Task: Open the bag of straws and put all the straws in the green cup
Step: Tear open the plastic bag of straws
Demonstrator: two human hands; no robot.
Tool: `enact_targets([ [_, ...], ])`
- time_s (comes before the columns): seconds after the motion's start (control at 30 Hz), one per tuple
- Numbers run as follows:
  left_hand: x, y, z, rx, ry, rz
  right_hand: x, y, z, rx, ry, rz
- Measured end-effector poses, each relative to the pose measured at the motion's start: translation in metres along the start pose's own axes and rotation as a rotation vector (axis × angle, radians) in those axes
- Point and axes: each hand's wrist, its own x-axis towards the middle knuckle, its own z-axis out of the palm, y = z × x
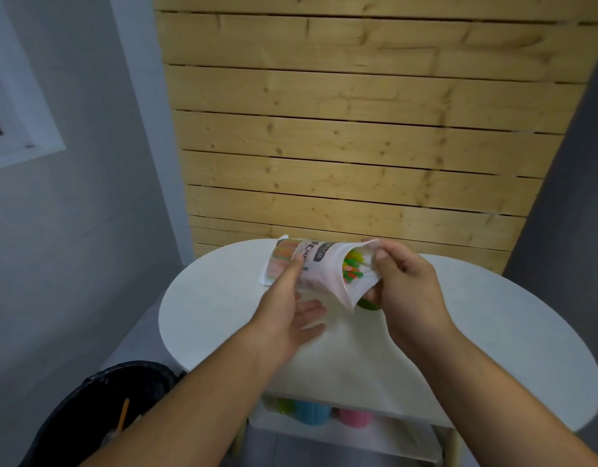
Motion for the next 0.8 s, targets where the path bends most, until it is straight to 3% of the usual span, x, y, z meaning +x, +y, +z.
enact_targets([
  [0.07, 0.008, -0.008, 0.002, -0.327, -0.168, -0.022, 0.000, 0.000, 0.000, 0.124, -0.052, 0.083],
  [0.13, 0.014, -0.010, 0.001, -0.523, -0.250, 0.073, 0.001, 0.000, -0.001, 0.220, -0.096, 0.146],
  [0.27, 0.022, -0.001, 0.001, -0.621, -0.286, 0.186, 0.002, -0.001, -0.005, 0.369, -0.174, 0.252],
  [0.47, 0.021, 0.016, 0.011, -0.511, -0.161, 0.298, 0.001, -0.003, -0.009, 0.449, -0.167, 0.372],
  [0.63, 0.007, 0.024, 0.020, -0.337, -0.026, 0.560, 0.003, 0.002, 0.001, 0.652, -0.128, 0.462],
  [0.7, -0.002, 0.025, 0.026, -0.257, -0.026, 0.643, 0.004, 0.006, 0.009, 0.793, -0.180, 0.523],
  [0.8, -0.009, 0.026, 0.031, -0.282, -0.177, 0.607, 0.009, 0.017, 0.012, 0.916, -0.203, 0.625],
])
